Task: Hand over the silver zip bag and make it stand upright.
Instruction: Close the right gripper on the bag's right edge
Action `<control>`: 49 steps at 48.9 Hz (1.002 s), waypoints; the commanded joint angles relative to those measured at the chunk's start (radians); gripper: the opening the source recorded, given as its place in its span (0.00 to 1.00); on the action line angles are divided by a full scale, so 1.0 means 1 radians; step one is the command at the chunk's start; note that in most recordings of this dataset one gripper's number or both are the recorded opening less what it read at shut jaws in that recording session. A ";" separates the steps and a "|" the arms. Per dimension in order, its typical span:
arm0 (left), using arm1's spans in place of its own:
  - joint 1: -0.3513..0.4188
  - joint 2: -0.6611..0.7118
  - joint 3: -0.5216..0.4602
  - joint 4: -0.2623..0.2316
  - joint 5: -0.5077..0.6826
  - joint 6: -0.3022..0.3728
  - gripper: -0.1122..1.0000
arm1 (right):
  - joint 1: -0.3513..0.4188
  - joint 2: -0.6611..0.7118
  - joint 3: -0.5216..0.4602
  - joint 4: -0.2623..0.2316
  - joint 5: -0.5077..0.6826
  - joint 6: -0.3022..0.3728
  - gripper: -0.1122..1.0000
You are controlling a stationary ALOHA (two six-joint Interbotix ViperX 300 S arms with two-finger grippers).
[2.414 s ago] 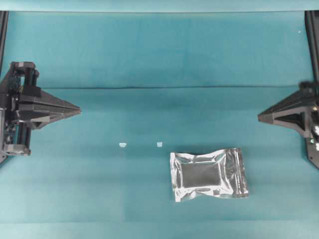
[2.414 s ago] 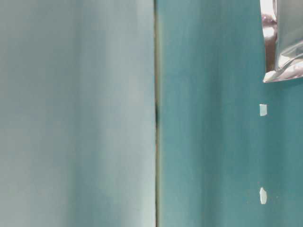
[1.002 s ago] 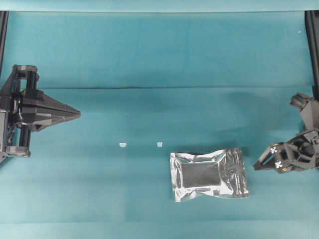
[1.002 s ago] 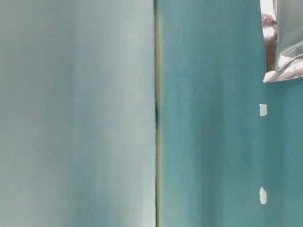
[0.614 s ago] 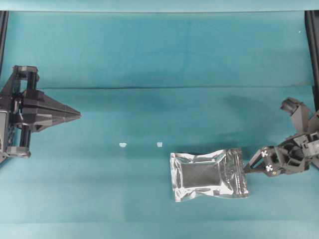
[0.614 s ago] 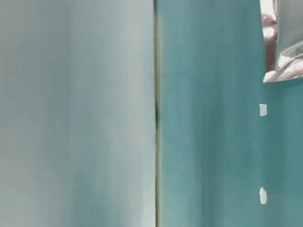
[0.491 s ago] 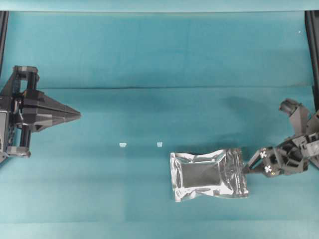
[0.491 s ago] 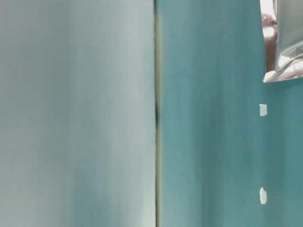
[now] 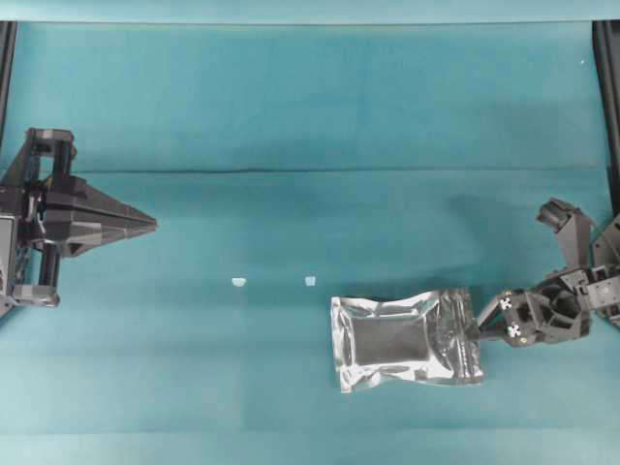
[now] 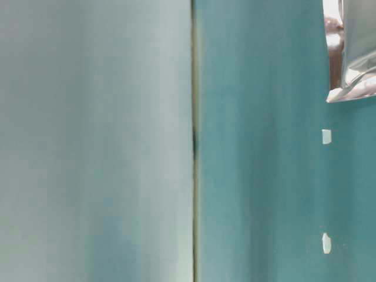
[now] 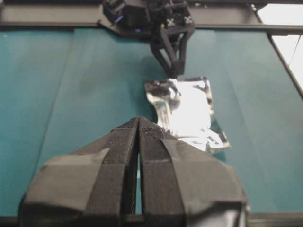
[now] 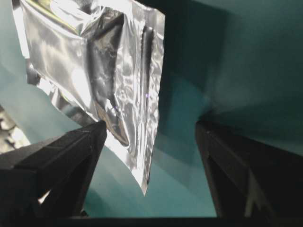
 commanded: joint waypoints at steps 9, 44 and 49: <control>-0.002 0.005 -0.015 0.003 -0.006 -0.002 0.10 | 0.003 0.035 -0.012 0.005 -0.041 -0.003 0.90; -0.002 0.003 -0.012 0.003 -0.005 -0.002 0.10 | 0.003 0.153 -0.072 0.005 -0.094 -0.008 0.90; -0.002 0.003 -0.011 0.003 -0.006 -0.002 0.10 | 0.003 0.167 -0.083 0.008 -0.097 -0.014 0.90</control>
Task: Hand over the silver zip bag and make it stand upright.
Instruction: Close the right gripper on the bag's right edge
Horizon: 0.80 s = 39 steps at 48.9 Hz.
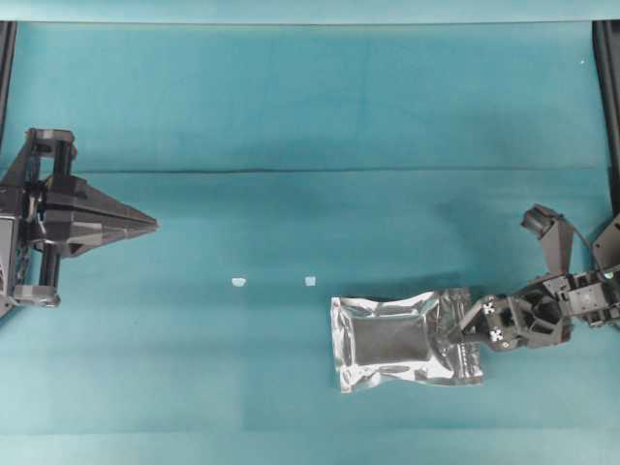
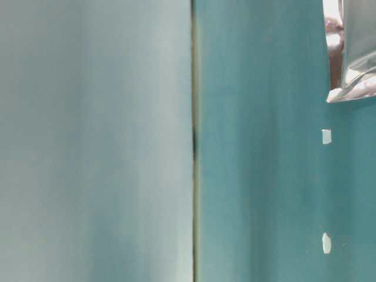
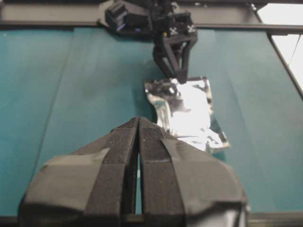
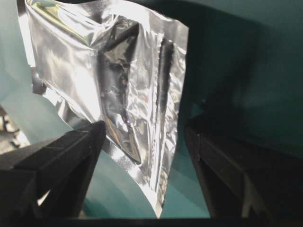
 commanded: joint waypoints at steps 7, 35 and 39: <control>-0.002 0.002 -0.008 0.003 -0.006 0.000 0.10 | 0.002 0.035 -0.037 0.031 -0.005 -0.037 0.90; -0.002 0.002 -0.006 0.003 -0.006 -0.002 0.10 | 0.002 0.043 -0.052 0.163 0.112 -0.135 0.59; -0.002 0.002 -0.006 0.003 -0.006 -0.002 0.10 | 0.002 0.043 -0.051 0.170 0.129 -0.133 0.39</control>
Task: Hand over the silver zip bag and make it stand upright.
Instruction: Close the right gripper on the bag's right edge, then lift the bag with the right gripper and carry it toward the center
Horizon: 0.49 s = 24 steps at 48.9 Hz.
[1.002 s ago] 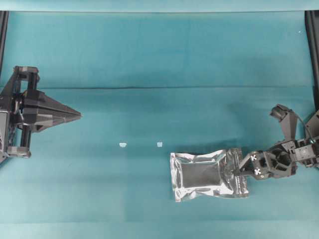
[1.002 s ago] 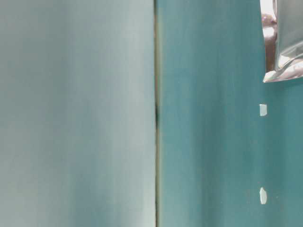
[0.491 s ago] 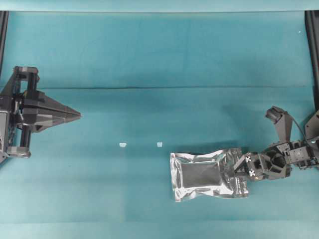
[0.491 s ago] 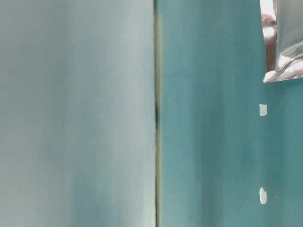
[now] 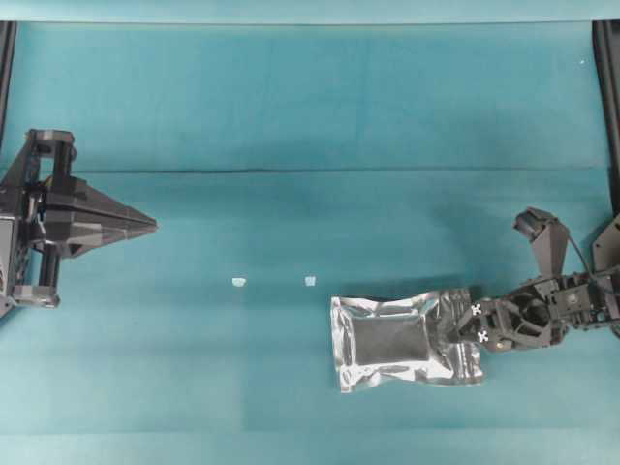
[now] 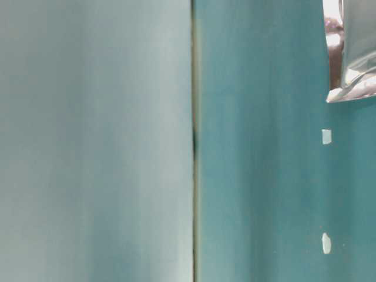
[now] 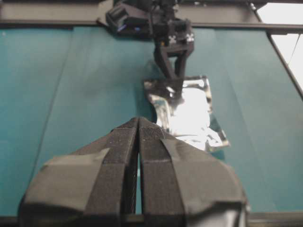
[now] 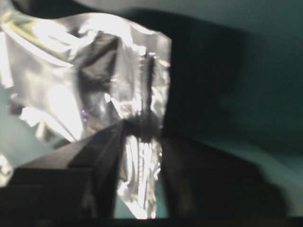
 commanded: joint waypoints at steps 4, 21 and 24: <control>-0.002 0.002 -0.009 0.003 -0.006 0.002 0.10 | -0.008 0.008 -0.009 0.020 0.012 -0.018 0.23; -0.003 0.002 -0.005 0.003 -0.006 0.002 0.10 | -0.008 -0.020 -0.006 0.020 0.015 -0.028 0.12; -0.002 0.002 -0.005 0.003 -0.006 0.002 0.10 | -0.008 -0.028 -0.009 0.021 0.018 -0.043 0.12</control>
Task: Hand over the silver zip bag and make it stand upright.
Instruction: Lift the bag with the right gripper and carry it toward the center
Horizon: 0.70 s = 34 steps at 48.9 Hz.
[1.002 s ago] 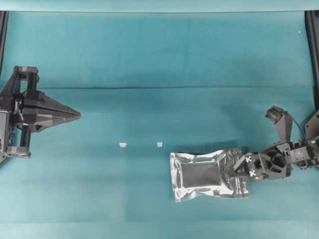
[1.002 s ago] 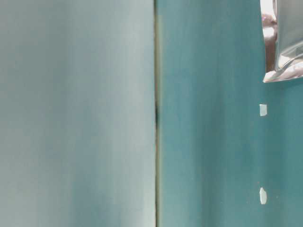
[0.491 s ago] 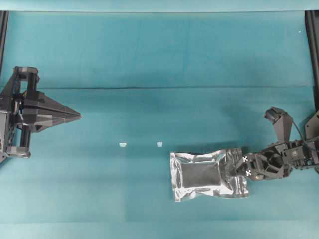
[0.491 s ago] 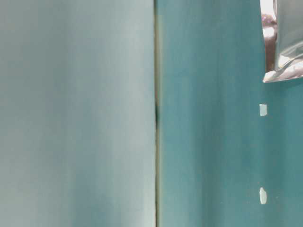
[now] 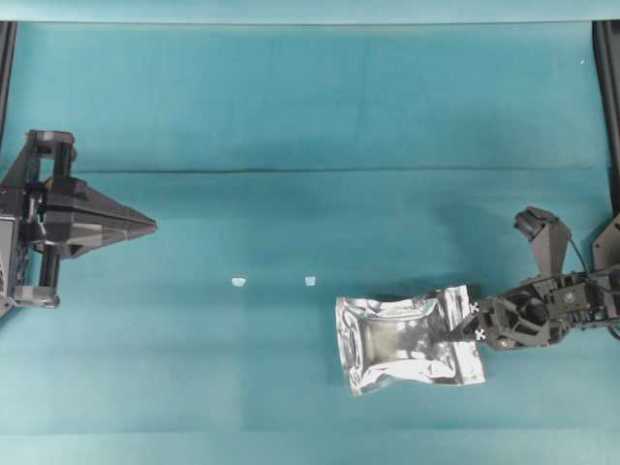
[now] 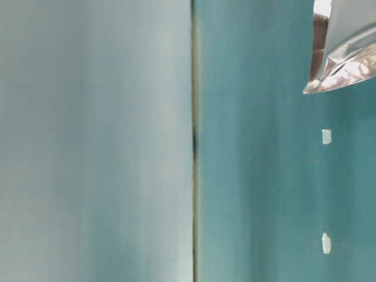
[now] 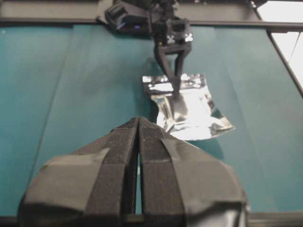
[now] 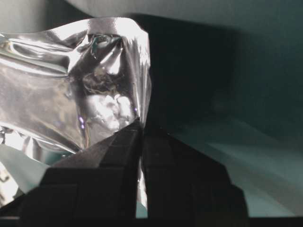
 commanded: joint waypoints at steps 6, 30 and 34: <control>-0.002 0.005 -0.009 0.003 -0.006 0.000 0.10 | -0.006 -0.032 -0.015 0.002 0.003 -0.054 0.12; -0.006 0.012 -0.009 0.003 0.012 -0.038 0.10 | -0.118 -0.298 -0.209 -0.037 0.558 -0.569 0.12; -0.006 0.012 -0.009 0.003 0.012 -0.040 0.10 | -0.155 -0.342 -0.262 -0.055 0.724 -0.672 0.12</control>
